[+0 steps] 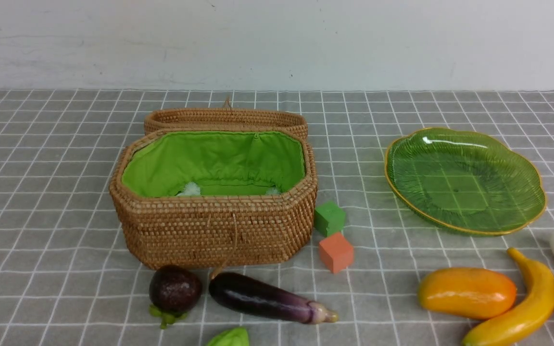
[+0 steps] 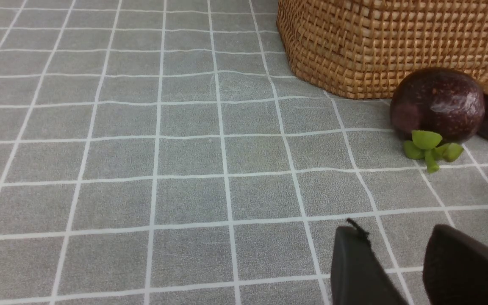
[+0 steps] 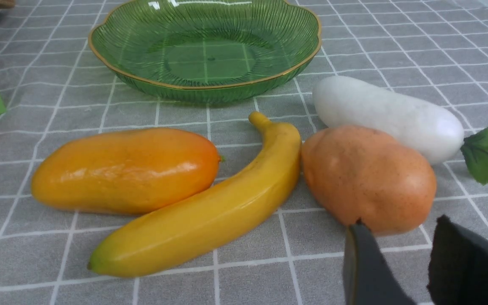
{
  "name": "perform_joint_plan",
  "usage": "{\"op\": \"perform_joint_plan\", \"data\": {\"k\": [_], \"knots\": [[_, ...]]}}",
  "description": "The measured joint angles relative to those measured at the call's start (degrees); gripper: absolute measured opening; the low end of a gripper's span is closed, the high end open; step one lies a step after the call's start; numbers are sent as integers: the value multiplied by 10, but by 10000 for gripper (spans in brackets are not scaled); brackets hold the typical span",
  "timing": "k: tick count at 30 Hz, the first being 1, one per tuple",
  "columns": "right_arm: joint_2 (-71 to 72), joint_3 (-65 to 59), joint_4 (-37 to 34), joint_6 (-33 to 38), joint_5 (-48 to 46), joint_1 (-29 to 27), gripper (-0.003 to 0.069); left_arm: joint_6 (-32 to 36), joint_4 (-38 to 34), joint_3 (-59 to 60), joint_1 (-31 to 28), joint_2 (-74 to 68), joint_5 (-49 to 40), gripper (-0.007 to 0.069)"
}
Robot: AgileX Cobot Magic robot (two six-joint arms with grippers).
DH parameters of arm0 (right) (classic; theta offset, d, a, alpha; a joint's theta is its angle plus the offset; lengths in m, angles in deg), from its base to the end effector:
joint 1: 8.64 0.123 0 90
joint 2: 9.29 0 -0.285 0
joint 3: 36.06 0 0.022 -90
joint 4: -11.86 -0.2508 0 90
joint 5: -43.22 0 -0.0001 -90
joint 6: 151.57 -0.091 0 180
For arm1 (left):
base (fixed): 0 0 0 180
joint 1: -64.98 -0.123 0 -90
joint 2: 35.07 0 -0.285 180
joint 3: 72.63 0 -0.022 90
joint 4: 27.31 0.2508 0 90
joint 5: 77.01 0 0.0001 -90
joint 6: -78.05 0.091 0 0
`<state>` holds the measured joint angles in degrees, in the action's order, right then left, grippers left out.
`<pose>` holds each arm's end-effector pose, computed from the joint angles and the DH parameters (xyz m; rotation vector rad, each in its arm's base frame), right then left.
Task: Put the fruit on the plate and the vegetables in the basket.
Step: Use the right arm to grab a potato and put it into the left basket
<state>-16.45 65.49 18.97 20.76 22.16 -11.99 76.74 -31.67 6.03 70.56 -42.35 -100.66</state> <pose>0.0524 -0.0071 0.1737 0.1019 1.8566 -0.0694 0.0511 -0.0078 0.1683 0.0252 1.9144 -0.1573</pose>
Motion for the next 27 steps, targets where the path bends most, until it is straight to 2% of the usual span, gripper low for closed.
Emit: {"op": "perform_joint_plan", "data": {"k": [15, 27], "knots": [[0, 0, 0, 0, 7, 0, 241, 0, 0, 0, 0, 0, 0, 239], [0, -3, -22, 0, 93, 0, 241, 0, -2, 2, 0, 0, 13, 239]]}}
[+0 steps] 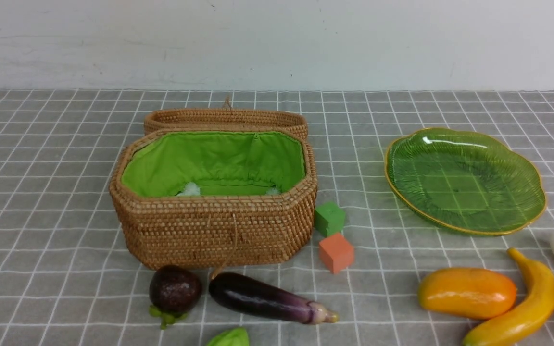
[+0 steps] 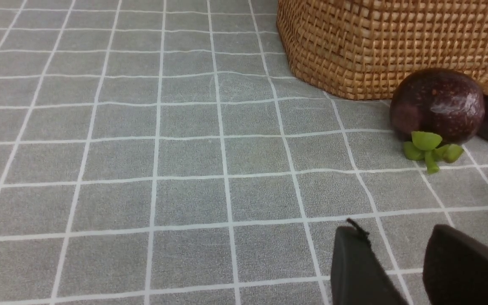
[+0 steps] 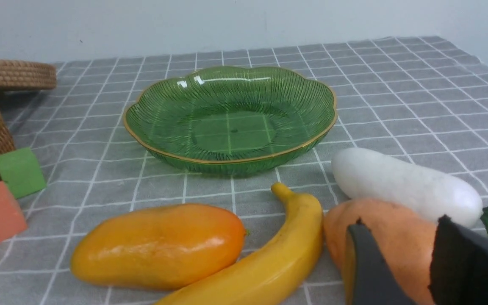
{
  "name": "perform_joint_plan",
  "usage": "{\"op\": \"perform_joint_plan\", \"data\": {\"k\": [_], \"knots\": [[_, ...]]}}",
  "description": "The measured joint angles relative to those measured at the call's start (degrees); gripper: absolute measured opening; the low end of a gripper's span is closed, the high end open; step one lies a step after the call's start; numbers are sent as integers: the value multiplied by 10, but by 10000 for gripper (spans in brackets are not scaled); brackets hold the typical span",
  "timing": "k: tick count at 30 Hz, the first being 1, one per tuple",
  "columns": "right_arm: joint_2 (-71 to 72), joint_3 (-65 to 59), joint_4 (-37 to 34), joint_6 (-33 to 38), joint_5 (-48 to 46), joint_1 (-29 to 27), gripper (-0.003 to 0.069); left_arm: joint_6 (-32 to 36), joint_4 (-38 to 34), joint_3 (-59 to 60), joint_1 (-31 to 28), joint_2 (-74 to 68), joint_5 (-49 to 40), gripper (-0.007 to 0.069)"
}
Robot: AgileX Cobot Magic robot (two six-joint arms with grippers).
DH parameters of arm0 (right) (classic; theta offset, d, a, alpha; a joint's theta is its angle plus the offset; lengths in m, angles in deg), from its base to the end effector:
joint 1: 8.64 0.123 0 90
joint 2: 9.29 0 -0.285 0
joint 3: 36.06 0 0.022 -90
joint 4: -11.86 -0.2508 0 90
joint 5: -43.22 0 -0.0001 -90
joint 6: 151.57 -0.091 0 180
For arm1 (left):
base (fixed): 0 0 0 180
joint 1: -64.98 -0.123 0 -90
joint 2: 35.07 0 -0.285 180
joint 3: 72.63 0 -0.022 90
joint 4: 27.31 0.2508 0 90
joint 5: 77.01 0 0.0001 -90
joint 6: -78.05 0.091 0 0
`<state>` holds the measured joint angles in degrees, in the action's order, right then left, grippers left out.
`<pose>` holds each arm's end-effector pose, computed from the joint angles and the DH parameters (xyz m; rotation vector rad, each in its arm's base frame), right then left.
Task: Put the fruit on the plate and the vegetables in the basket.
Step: Use the right arm to grab a potato and put it into the left basket
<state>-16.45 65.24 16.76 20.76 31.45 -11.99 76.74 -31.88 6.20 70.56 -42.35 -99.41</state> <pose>0.0558 -0.0049 0.1865 0.1054 1.7000 -0.0211 0.0518 -0.0078 0.1692 0.0215 1.8957 -0.1610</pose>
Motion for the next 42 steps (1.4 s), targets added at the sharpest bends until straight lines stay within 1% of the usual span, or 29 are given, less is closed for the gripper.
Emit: {"op": "perform_joint_plan", "data": {"k": [5, 10, 13, 14, 17, 19, 20, 22, 23, 24, 26, 27, 29, 31, 32, 33, 34, 35, 36, 39, 40, 41, 42], "knots": [[0, 0, 0, 0, 2, 0, 241, 0, -9, 0, 0, 0, 43, 239], [0, 0, 0, 0, 11, 0, 241, 0, -9, 0, 0, 0, 50, 239], [0, 0, 0, 0, 72, 0, 241, 0, -9, 0, 0, 0, 50, 239], [0, 0, 0, 0, 72, 0, 241, 0, -9, 0, 0, 0, 50, 239], [0, 0, -6, -1, 182, 0, 241, 0, -9, 0, 0, 0, 54, 239], [0, 0, -8, -1, 228, 0, 241, -1, -12, 0, 0, 0, 71, 239], [0, 0, -8, -3, 234, 0, 241, -3, -15, 0, 0, 0, 75, 239], [0, 0, -10, -15, 279, 0, 241, -25, -50, 1, 0, 0, 112, 239], [0, 0, -10, -33, 312, 0, 241, -63, -97, 1, 0, 0, 150, 239], [0, 0, -10, -45, 324, 0, 241, -81, -133, 1, 0, 0, 176, 239], [0, 0, -13, -65, 329, 0, 241, -97, -161, 1, 0, 0, 200, 239], [0, 0, -16, -101, 328, 0, 241, -107, -183, 1, 0, 0, 235, 239], [0, 4, -17, -141, 308, 0, 241, -113, -194, 0, 0, 0, 257, 239], [0, 35, -16, -173, 243, 0, 241, -114, -197, -17, 0, 0, 238, 239], [0, 39, -16, -175, 243, 0, 241, -114, -197, -20, 0, 0, 234, 239], [0, 82, -14, -184, 170, 0, 241, -113, -192, -50, 0, 0, 205, 239], [-4, 114, -10, -184, 134, 0, 241, -110, -186, -74, 0, 0, 190, 239], [-5, 121, -10, -184, 118, 0, 241, -107, -184, -85, 0, 0, 179, 239], [-21, 171, -1, -184, 51, 0, 241, -97, -172, -124, 0, -5, 152, 239], [-96, 276, 14, -185, -91, 0, 241, -71, -142, -218, 0, -61, 73, 239], [-102, 281, 14, -185, -101, 0, 241, -70, -141, -218, 0, -66, 73, 239], [-126, 301, 15, -186, -136, 0, 241, -66, -136, -245, 0, -88, 40, 239], [-187, 337, 16, -187, -214, 0, 241, -62, -129, -285, 4, -140, -21, 239]]}}
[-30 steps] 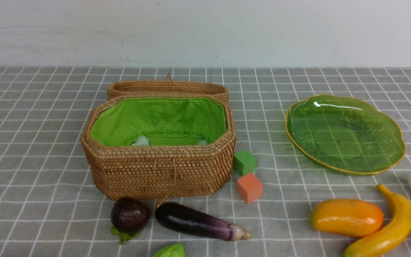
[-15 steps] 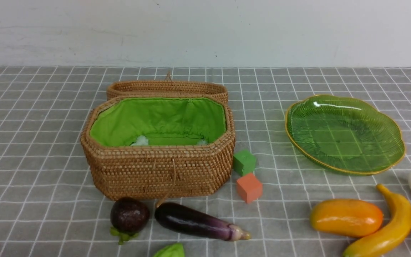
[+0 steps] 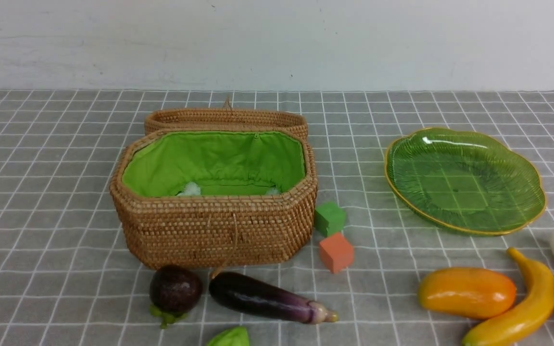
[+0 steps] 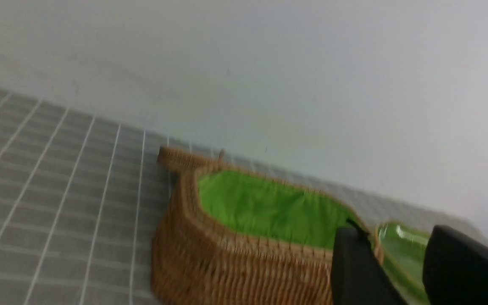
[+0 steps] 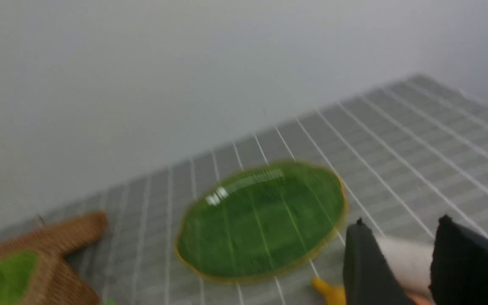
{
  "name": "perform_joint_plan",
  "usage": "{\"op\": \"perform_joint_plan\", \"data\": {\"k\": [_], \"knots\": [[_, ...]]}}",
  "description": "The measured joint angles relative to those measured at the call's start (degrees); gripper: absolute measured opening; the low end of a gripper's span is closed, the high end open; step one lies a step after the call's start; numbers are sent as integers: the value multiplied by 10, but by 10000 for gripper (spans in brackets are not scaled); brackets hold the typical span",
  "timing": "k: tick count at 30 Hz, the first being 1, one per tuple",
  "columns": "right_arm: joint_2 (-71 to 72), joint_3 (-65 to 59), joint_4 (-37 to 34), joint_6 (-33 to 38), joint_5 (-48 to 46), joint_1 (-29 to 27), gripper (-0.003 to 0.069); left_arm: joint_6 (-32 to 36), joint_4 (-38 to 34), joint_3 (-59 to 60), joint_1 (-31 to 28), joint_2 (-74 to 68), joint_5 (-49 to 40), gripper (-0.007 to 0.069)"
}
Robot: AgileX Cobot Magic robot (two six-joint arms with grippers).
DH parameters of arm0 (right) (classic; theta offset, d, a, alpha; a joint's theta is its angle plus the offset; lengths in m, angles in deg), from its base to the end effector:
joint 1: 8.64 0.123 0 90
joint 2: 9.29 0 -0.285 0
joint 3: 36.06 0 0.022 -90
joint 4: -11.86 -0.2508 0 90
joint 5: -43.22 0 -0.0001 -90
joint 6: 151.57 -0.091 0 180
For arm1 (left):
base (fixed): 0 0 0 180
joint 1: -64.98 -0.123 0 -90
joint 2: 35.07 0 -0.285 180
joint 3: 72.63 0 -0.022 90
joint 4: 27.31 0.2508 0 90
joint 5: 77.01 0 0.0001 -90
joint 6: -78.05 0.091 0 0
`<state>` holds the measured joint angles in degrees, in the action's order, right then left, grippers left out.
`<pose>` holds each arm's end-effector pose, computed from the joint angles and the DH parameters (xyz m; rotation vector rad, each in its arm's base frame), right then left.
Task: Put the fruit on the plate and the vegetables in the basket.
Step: Use the right arm to grab a potato and put it into the left basket
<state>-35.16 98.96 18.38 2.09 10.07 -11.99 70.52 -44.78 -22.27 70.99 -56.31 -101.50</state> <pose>0.0610 -0.0092 0.3286 0.4238 1.7644 0.1608 0.0538 -0.0171 0.3182 -0.1607 1.6747 -0.4930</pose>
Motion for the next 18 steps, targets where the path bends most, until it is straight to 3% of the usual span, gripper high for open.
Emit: {"op": "perform_joint_plan", "data": {"k": [4, 11, 18], "knots": [[-82, 20, 14, 0, -83, 3, 241, 1, 7, -37, 39, -86, -68, 239], [-117, 26, 38, -4, -103, 34, 241, 1, 17, -40, 105, -151, -87, 239], [-267, 74, 12, -6, -219, 35, 280, 1, -36, -40, 113, -176, -123, 239]]}}
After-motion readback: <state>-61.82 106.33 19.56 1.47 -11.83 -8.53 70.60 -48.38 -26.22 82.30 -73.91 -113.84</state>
